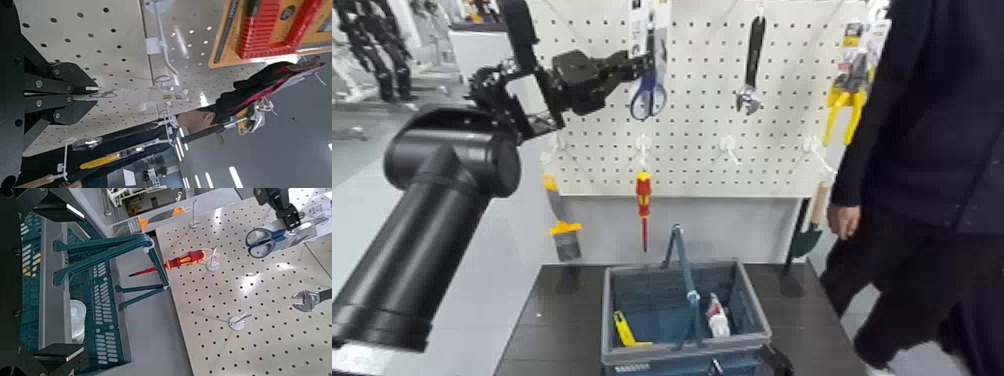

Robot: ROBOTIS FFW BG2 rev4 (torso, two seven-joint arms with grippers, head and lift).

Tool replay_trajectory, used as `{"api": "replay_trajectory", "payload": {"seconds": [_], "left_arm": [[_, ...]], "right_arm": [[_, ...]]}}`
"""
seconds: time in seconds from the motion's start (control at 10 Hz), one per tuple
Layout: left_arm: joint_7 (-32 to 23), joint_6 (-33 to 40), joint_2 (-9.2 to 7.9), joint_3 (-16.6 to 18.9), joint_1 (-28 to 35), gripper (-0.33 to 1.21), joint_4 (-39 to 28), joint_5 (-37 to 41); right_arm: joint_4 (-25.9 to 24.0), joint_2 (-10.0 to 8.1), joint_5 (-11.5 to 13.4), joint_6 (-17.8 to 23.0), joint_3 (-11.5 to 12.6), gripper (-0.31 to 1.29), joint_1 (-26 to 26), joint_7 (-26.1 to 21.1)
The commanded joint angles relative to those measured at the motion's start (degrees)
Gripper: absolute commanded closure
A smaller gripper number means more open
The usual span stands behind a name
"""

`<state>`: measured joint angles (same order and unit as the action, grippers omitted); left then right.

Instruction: Put the blue scissors into the crate.

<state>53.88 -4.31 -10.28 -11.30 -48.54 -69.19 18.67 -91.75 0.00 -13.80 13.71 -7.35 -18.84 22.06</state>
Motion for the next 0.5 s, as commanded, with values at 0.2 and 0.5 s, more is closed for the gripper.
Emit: {"api": "replay_trajectory", "payload": {"seconds": [0.2,0.5], "left_arm": [[0.17,-1.67,0.26,-0.83,2.49,1.17,-5.43,2.42],[0.35,-4.39,0.79,-2.32,7.32,1.17,-9.03,5.67]], "right_arm": [[0.08,0.44,-0.09,0.0,0.14,0.13,-0.05,0.0],[0.17,0.53,-0.09,0.0,0.14,0.13,-0.05,-0.09]]}}
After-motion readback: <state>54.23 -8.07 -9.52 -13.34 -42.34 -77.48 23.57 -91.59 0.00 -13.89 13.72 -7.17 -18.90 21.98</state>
